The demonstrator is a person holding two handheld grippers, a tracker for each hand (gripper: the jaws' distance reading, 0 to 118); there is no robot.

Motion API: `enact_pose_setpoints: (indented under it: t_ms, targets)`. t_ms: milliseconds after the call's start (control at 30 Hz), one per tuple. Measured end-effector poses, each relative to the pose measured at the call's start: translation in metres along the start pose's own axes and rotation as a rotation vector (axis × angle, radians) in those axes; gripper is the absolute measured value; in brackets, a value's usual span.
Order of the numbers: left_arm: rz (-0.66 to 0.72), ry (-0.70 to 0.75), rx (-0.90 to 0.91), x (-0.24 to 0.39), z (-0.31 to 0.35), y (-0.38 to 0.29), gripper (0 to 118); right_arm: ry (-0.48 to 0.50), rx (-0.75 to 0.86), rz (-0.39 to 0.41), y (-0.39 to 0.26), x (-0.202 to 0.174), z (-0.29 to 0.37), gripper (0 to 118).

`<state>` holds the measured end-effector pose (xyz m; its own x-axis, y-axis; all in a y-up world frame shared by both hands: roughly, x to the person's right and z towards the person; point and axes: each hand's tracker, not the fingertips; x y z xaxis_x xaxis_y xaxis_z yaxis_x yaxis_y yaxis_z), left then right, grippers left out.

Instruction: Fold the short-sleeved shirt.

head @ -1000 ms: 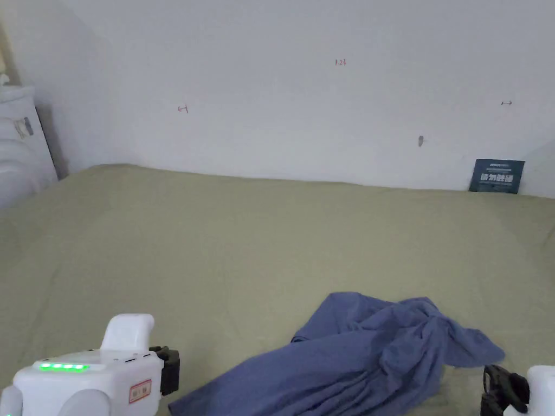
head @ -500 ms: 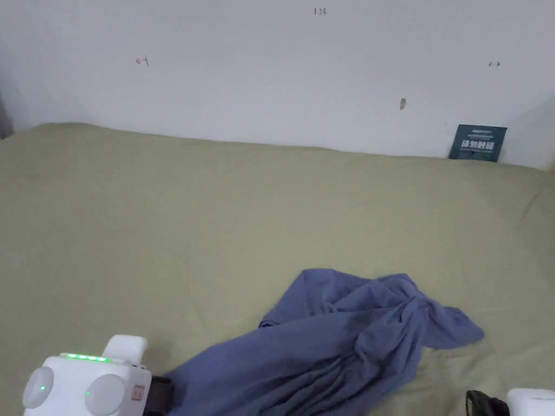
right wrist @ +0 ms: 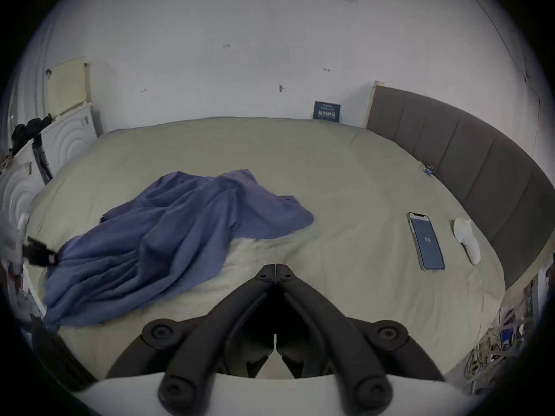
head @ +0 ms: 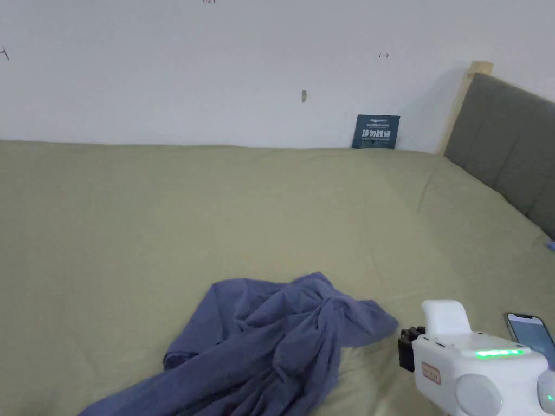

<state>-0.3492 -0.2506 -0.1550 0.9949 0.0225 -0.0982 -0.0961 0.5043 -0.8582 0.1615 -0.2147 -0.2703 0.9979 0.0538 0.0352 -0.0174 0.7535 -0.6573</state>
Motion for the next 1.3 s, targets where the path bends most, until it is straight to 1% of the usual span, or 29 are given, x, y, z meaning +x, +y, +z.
enact_pose_setpoints:
  t_ms: [33, 67, 133, 167, 200, 233, 267, 300, 333, 367, 433, 467, 500, 533, 567, 600, 633, 667, 700, 733, 800, 867, 900, 967, 1033, 1067, 1100, 1200, 1300]
  targets:
    - [-0.004, 0.0, 0.002, 0.001, 0.0, -0.001, 0, 0.009, -0.028, 0.008, 0.01, 0.003, -0.015, 0]
    - [-0.002, -0.001, 0.001, -0.001, -0.001, 0.003, 0, -0.004, -0.041, 0.002, 0.019, 0.005, -0.031, 0]
    - [0.005, -0.008, 0.002, -0.001, 0.0, 0.003, 0, 0.06, -0.125, -0.012, 0.034, 0.011, -0.062, 2]
    - [0.009, -0.012, 0.001, -0.001, 0.0, 0.002, 0, 0.054, -0.172, -0.019, 0.041, 0.014, -0.078, 35]
    - [0.01, -0.016, 0.0, -0.004, -0.003, 0.006, 0, 0.031, -0.174, -0.022, 0.045, 0.016, -0.09, 82]
    - [0.012, -0.018, 0.0, -0.004, -0.003, 0.006, 0, 0.027, -0.218, -0.019, 0.047, 0.016, -0.102, 118]
    - [0.015, -0.02, 0.0, -0.003, -0.003, 0.005, 0, 0.006, -0.274, -0.004, 0.047, 0.016, -0.113, 109]
    - [0.015, -0.02, -0.001, -0.002, -0.003, 0.005, 0, -0.006, -0.18, -0.024, 0.045, 0.015, -0.122, 101]
    - [0.012, -0.02, -0.002, -0.005, -0.006, 0.008, 0, -0.005, -0.238, 0.04, 0.042, 0.012, -0.13, 100]
    - [0.008, -0.02, -0.003, -0.004, -0.007, 0.008, 0, -0.021, -0.28, 0.081, 0.039, 0.01, -0.142, 101]
    - [0.004, -0.017, -0.003, -0.002, -0.008, 0.008, 0, -0.025, -0.311, 0.114, 0.035, 0.003, -0.141, 94]
    - [0.002, -0.017, -0.003, -0.004, -0.009, 0.01, 0, -0.024, -0.314, 0.122, 0.031, 0.0, -0.143, 75]
    - [0.003, -0.016, -0.002, -0.003, -0.008, 0.01, 0, -0.011, -0.298, 0.106, 0.029, -0.001, -0.139, 48]
    - [0.004, -0.016, -0.001, -0.003, -0.007, 0.01, 0, 0.054, -0.307, 0.056, 0.035, -0.002, -0.127, 5]
    - [0.001, -0.017, -0.002, -0.002, -0.005, 0.012, 0, 0.121, -0.31, 0.015, 0.039, -0.004, -0.118, 4]
    - [0.002, -0.02, -0.006, -0.005, -0.003, 0.014, 0, 0.101, -0.302, 0.064, 0.04, -0.009, -0.107, 4]
    - [0.002, -0.03, -0.017, -0.007, 0.001, 0.018, 0, 0.062, -0.283, 0.139, 0.043, -0.013, -0.093, 4]
    - [0.009, -0.039, -0.024, -0.009, 0.006, 0.022, 0, 0.074, -0.268, 0.169, 0.044, -0.012, -0.082, 4]
    - [0.024, -0.048, -0.019, -0.013, 0.015, 0.027, 0, 0.072, -0.225, 0.167, 0.048, -0.007, -0.066, 4]
    - [0.03, -0.053, -0.002, -0.02, 0.027, 0.03, 0, 0.056, -0.178, 0.147, 0.054, -0.001, -0.047, 4]
    - [0.027, -0.006, 0.097, -0.027, 0.061, 0.044, 0, 0.062, -0.091, 0.068, 0.068, 0.019, -0.011, 4]
    - [0.029, 0.019, 0.174, -0.038, 0.096, 0.059, 0, 0.053, -0.036, 0.04, 0.085, 0.04, 0.023, 4]
    - [0.018, 0.038, 0.199, -0.043, 0.114, 0.069, 0, 0.074, -0.015, 0.02, 0.094, 0.052, 0.042, 4]
    - [0.019, 0.073, 0.266, -0.051, 0.144, 0.083, 0, 0.101, 0.019, -0.007, 0.107, 0.063, 0.084, 4]
    - [0.012, 0.13, 0.324, -0.059, 0.17, 0.095, 0, 0.102, 0.086, 0.011, 0.114, 0.07, 0.119, 4]
    - [0.012, 0.15, 0.348, -0.064, 0.183, 0.102, 0, 0.086, 0.131, 0.031, 0.116, 0.067, 0.144, 4]
    - [0.024, 0.161, 0.372, -0.068, 0.197, 0.109, 0, 0.078, 0.166, 0.033, 0.119, 0.069, 0.163, 4]
    - [0.057, 0.121, 0.439, -0.074, 0.236, 0.125, 0, 0.103, 0.218, -0.015, 0.133, 0.08, 0.198, 4]
    - [0.054, 0.131, 0.499, -0.073, 0.267, 0.144, 0, 0.11, 0.257, -0.016, 0.148, 0.08, 0.229, 4]
